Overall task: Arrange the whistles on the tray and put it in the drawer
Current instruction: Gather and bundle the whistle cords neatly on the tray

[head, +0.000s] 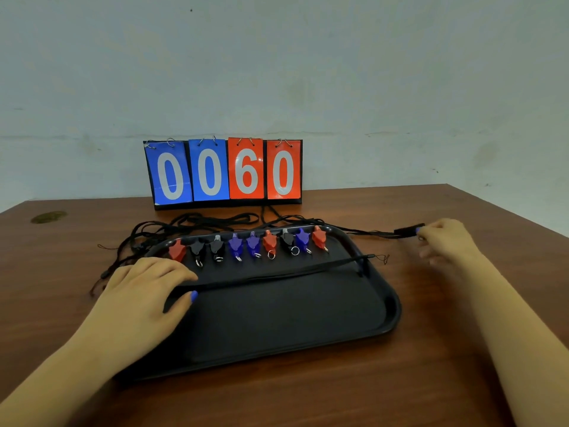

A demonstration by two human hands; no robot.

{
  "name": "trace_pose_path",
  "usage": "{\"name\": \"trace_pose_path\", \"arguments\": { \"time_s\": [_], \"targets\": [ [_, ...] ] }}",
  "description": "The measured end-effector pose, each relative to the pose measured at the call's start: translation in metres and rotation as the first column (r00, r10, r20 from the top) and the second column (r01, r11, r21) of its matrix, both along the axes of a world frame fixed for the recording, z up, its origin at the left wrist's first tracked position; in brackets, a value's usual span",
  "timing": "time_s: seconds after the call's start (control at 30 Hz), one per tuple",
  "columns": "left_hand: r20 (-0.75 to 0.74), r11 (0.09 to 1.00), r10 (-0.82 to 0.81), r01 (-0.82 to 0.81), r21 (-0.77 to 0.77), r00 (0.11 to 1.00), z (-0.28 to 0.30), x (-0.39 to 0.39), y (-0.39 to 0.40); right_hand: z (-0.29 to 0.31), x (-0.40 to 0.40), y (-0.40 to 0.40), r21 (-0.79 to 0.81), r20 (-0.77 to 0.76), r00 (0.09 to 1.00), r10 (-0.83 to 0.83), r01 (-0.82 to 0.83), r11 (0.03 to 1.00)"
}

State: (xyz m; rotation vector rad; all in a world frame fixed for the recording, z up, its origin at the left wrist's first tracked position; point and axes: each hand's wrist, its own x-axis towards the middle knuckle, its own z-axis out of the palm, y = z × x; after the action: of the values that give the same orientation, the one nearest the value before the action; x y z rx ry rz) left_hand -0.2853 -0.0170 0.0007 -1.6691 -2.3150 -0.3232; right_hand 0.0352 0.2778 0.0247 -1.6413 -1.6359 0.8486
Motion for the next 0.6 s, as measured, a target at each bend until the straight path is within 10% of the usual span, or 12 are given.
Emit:
{"name": "trace_pose_path", "arguments": {
  "time_s": [0.33,0.47,0.6],
  "targets": [
    [0.128,0.997,-0.078,0.080,-0.007,0.989,0.003,0.006,-0.001,0.045,-0.031,-0.051,0.004,-0.719,0.678,0.150,-0.212,0.977],
    [0.379,0.983,-0.167,0.123,0.138,0.910,0.007,0.020,-0.001,0.050,-0.054,-0.077,0.156,-0.600,0.702,0.385,-0.370,0.916],
    [0.758,0.917,-0.349,0.035,0.397,0.552,0.018,0.037,-0.001,0.048,-0.079,-0.115,0.294,-0.280,0.755,0.593,-0.521,0.801]
  ]
}}
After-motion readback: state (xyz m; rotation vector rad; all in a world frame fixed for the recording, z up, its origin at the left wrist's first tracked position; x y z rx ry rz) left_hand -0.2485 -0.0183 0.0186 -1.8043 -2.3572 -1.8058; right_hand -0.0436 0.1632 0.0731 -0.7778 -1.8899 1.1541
